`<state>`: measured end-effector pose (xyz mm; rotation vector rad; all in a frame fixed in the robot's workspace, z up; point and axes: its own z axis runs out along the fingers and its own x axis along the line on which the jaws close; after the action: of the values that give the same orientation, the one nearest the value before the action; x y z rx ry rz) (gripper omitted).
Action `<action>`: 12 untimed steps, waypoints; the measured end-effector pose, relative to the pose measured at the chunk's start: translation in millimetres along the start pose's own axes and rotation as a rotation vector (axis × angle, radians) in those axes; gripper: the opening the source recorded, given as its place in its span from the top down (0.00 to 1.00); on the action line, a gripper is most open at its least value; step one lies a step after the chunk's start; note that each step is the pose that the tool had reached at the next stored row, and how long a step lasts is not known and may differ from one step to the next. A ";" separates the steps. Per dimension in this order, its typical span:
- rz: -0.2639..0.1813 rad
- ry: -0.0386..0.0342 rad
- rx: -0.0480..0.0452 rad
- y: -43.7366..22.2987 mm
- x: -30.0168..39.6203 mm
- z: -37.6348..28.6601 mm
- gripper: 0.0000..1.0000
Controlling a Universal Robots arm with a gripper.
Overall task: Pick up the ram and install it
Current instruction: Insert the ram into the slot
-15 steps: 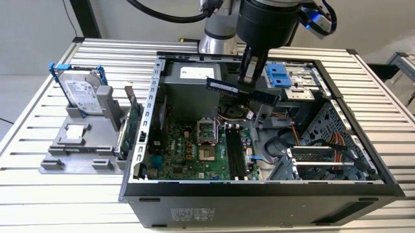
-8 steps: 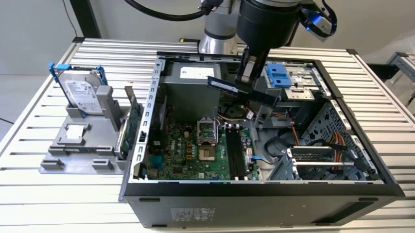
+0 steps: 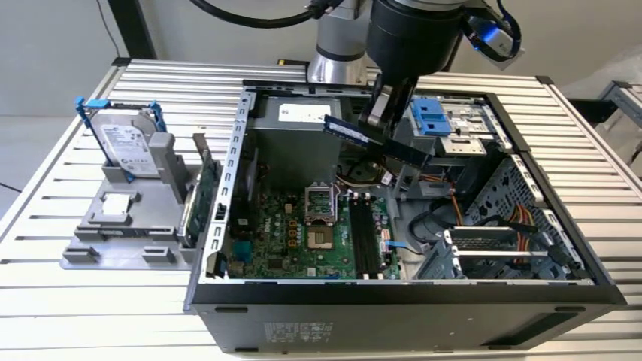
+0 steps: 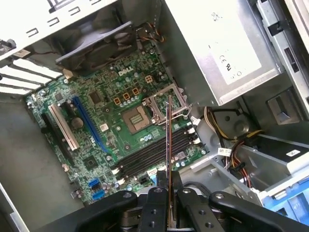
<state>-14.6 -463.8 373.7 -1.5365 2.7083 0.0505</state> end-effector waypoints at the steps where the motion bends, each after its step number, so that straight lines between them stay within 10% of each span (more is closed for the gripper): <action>1: 0.015 -0.0003 0.0006 0.0 0.0 0.0 1.00; 12: 0.164 -0.0024 0.0065 0.0 0.0 0.0 1.00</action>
<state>-14.6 -463.8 373.6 -1.3082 2.8228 0.0469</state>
